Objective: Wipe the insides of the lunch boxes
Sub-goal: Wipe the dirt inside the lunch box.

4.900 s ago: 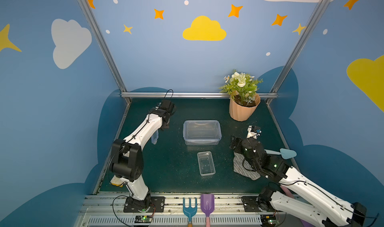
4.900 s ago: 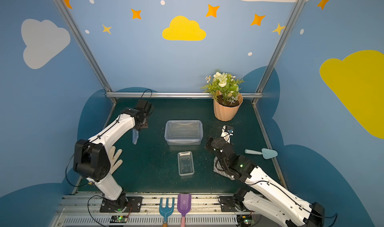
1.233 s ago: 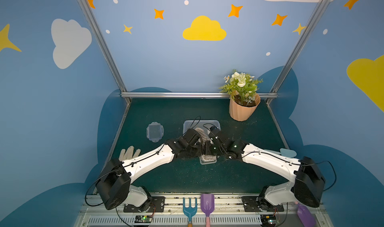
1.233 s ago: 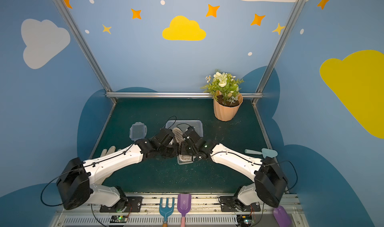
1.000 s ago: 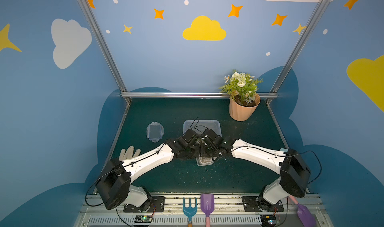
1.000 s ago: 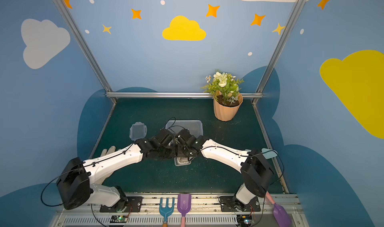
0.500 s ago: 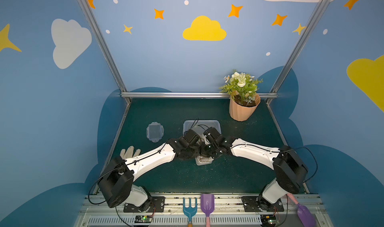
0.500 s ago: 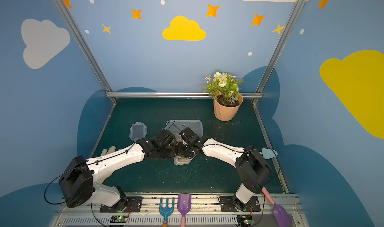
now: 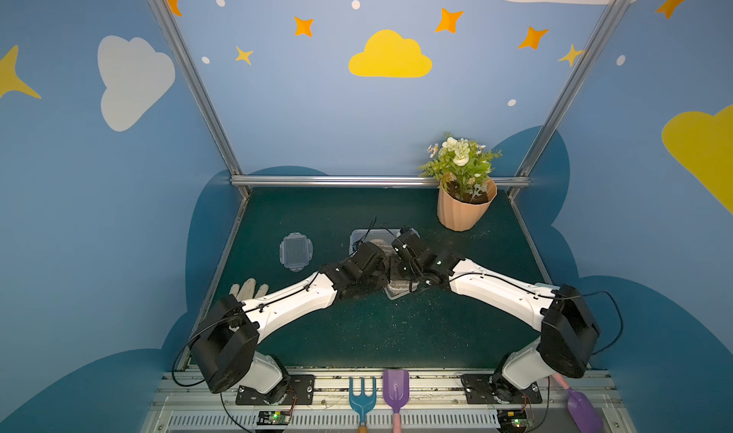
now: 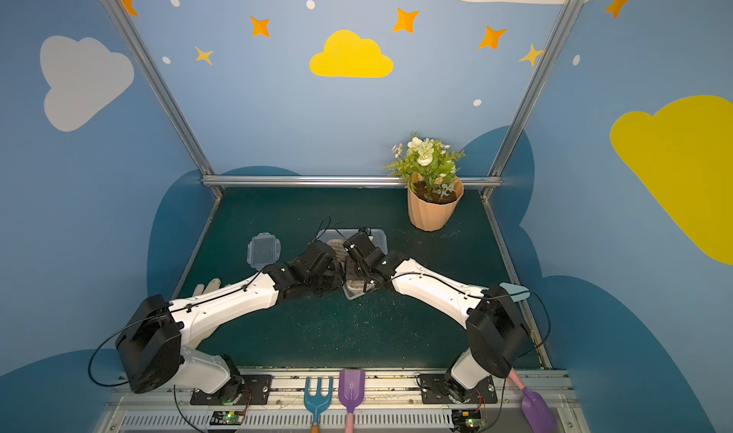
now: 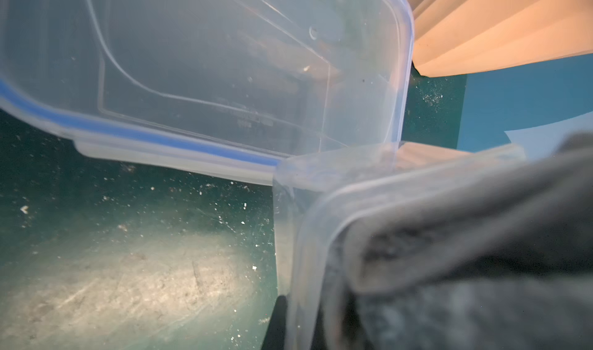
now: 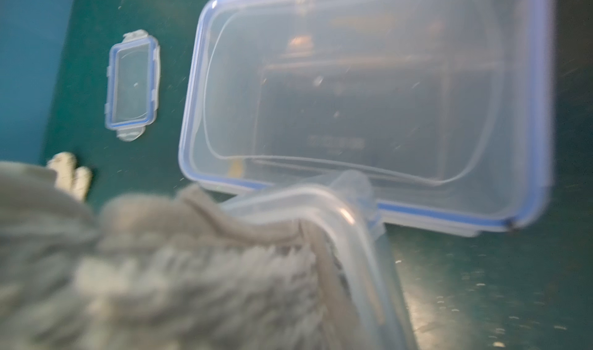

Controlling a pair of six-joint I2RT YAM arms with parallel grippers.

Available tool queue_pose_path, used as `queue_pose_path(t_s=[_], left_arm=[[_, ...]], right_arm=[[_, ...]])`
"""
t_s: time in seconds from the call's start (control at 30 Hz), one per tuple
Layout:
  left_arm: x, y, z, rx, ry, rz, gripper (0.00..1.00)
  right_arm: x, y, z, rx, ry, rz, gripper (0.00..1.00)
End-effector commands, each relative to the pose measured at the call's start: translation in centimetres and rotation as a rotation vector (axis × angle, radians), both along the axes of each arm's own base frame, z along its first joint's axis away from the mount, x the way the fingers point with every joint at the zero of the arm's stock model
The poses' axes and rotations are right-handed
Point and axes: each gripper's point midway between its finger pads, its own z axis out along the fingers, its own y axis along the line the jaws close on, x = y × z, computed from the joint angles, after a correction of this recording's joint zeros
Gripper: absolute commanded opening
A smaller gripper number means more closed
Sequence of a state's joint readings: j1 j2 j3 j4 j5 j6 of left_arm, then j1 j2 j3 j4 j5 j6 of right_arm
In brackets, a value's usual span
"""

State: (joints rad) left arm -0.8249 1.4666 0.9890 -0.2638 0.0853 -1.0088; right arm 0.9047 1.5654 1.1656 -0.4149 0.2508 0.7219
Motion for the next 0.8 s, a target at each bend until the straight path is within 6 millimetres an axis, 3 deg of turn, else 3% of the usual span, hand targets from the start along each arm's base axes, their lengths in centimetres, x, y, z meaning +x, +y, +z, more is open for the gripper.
queue_pose_path(t_s=[0.0, 0.17, 0.4, 0.6, 0.77], left_arm=[[-5.4, -8.1, 10.6, -0.335, -0.128, -0.328, 0.05], [-2.9, -4.5, 11.2, -0.228, -0.198, -0.17, 0.05], [0.9, -0.1, 16.7, -0.17, -0.413, -0.027, 0.05], [2.0, 0.2, 19.5, -0.214, -0.476, -0.015, 0.05], [2.4, -0.6, 19.6, -0.248, -0.47, -0.017, 0.05]], right_arm=[[4.9, 0.1, 4.7, -0.012, -0.296, -0.202, 0.0], [2.9, -3.6, 2.9, -0.304, -0.223, -0.175, 0.0], [-3.1, -5.9, -1.7, -0.473, 0.002, -0.042, 0.0], [-7.4, -5.0, -4.4, -0.435, 0.158, 0.043, 0.0], [-9.7, -0.7, -4.7, -0.23, 0.267, 0.141, 0.0]])
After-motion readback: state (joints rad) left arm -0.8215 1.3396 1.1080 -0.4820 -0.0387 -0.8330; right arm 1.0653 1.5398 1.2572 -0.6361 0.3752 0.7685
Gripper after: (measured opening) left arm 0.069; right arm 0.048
